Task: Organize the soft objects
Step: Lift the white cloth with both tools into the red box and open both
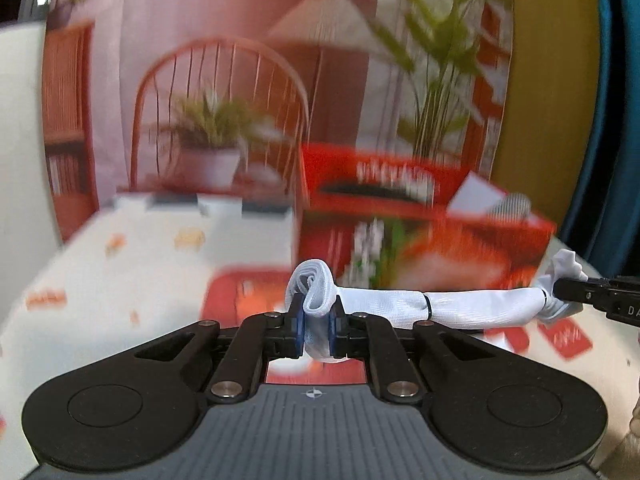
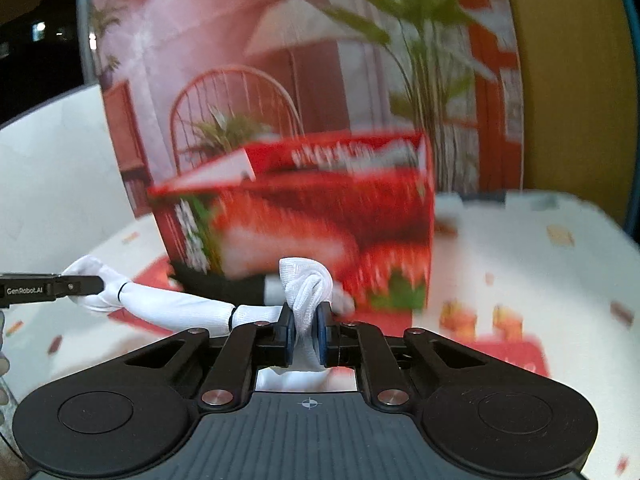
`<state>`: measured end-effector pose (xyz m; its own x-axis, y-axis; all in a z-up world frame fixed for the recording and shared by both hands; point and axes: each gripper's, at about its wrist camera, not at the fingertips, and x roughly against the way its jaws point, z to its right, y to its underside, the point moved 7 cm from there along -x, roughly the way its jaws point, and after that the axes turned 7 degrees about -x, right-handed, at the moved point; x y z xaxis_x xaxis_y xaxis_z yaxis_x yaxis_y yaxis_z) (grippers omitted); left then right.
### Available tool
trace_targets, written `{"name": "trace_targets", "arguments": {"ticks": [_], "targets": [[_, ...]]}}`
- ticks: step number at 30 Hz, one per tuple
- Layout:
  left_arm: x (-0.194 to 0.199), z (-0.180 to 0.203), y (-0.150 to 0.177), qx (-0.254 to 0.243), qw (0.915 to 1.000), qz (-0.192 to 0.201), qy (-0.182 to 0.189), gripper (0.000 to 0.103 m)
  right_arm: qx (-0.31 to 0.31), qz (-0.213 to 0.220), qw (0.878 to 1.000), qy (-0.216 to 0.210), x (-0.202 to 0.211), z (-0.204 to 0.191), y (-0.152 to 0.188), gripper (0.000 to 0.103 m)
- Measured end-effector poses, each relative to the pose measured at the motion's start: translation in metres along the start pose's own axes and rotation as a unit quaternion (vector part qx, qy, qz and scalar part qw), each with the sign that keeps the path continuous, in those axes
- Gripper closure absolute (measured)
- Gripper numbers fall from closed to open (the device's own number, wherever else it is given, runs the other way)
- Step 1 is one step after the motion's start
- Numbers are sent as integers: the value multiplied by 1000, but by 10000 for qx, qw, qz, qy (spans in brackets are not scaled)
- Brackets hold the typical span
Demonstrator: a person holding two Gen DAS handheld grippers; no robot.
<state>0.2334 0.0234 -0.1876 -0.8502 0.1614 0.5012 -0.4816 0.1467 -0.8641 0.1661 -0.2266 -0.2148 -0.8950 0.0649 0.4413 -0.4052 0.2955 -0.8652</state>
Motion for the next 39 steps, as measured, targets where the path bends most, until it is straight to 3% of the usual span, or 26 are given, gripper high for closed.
{"name": "trace_targets", "arguments": {"ticks": [6, 10, 14, 20, 25, 39], "targets": [[-2, 2, -70, -205, 9986, 467, -168, 91, 653, 478, 9967, 53, -7, -15, -76, 93], [-32, 10, -108, -325, 9985, 406, -184, 91, 1068, 618, 9920, 280, -30, -16, -124, 93], [-76, 16, -122, -562, 9981, 94, -230, 91, 1247, 520, 9892, 577, -64, -3, -150, 93], [-136, 21, -119, -803, 9955, -451, -207, 91, 1498, 41, 9844, 926, -118, 22, -144, 93], [-171, 27, -111, -923, 9928, -747, -124, 91, 1630, -329, 9813, 974, -144, 29, -124, 93], [-192, 39, -90, -1099, 9862, -1221, 208, 90, 1562, -760, 9808, 885, -163, 33, -109, 92]]}}
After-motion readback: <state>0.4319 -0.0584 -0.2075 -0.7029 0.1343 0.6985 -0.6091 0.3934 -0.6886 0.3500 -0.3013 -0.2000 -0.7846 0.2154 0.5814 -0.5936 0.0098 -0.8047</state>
